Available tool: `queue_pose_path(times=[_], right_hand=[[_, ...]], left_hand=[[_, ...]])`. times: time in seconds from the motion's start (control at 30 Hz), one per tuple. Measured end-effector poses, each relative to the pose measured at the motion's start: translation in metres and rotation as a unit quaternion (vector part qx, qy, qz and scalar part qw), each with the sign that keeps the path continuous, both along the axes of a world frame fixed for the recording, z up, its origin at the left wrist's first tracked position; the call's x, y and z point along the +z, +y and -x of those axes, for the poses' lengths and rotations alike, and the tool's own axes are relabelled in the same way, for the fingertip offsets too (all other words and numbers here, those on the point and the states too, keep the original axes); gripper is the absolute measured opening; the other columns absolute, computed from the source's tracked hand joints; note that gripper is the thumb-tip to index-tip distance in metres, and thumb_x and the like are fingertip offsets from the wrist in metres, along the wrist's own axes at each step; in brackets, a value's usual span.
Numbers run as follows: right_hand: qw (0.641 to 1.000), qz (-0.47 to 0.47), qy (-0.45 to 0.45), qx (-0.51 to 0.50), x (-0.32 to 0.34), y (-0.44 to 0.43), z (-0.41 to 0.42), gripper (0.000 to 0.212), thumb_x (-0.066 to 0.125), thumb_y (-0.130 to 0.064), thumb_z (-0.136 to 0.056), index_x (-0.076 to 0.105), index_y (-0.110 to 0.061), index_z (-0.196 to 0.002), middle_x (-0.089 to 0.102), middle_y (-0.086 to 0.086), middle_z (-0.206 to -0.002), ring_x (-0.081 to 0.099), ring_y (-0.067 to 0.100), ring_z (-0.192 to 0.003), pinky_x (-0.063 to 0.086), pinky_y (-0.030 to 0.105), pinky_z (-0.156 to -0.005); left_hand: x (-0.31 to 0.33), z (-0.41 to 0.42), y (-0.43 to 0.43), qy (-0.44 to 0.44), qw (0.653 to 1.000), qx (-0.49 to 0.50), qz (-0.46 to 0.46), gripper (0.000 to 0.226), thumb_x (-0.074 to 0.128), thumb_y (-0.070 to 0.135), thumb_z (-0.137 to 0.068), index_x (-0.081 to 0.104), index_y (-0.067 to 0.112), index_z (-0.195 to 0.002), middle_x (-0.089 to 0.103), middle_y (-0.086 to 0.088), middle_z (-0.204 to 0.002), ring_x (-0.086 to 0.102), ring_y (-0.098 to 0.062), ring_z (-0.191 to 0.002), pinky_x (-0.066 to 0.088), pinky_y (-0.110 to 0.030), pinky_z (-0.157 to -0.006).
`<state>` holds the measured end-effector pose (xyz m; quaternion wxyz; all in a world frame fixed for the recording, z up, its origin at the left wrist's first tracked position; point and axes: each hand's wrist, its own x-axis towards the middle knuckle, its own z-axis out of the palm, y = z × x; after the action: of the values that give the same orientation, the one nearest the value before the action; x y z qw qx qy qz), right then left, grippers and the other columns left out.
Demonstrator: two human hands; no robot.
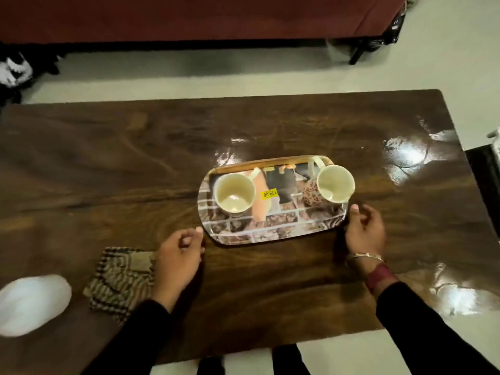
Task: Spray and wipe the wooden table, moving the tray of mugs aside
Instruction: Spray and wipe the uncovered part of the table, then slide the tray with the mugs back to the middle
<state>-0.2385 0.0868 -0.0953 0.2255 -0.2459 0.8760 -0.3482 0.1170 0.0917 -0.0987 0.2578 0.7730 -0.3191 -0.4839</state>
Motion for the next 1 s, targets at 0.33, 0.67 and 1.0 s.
queue_pose_path(times=[0.33,0.67,1.0], right_hand=[[0.987,-0.061,0.024,0.15,-0.029,-0.016,0.024,0.019,0.064,-0.009,-0.093,0.072,-0.008,-0.11,0.072,0.01,-0.084,0.069,0.035,-0.084,0.054,0.038,-0.08],[0.979,-0.068,0.01,0.192,-0.033,0.035,-0.002,0.023,0.064,-0.003,-0.092,0.068,-0.001,-0.114,0.064,0.003,-0.078,0.061,0.024,-0.069,0.05,0.033,-0.072],[0.984,-0.052,0.016,0.169,-0.02,0.011,-0.02,0.018,0.069,-0.006,-0.093,0.071,-0.003,-0.111,0.064,0.002,-0.074,0.059,0.017,-0.06,0.05,0.027,-0.07]], left_hand=[[-0.017,0.045,-0.01,0.038,0.99,0.132,0.036,0.017,0.069,0.011,-0.096,0.067,0.022,-0.082,0.061,-0.006,-0.079,0.061,-0.018,-0.083,0.055,-0.03,-0.075],[-0.021,0.007,0.025,0.021,0.989,0.122,0.077,0.013,0.067,0.007,-0.096,0.068,0.019,-0.102,0.062,0.006,-0.07,0.064,-0.003,-0.065,0.061,-0.016,-0.06],[-0.034,-0.01,0.011,0.047,0.99,0.123,0.043,0.032,0.07,0.014,-0.095,0.065,0.005,-0.126,0.067,-0.002,-0.088,0.07,-0.018,-0.085,0.062,-0.024,-0.067]])
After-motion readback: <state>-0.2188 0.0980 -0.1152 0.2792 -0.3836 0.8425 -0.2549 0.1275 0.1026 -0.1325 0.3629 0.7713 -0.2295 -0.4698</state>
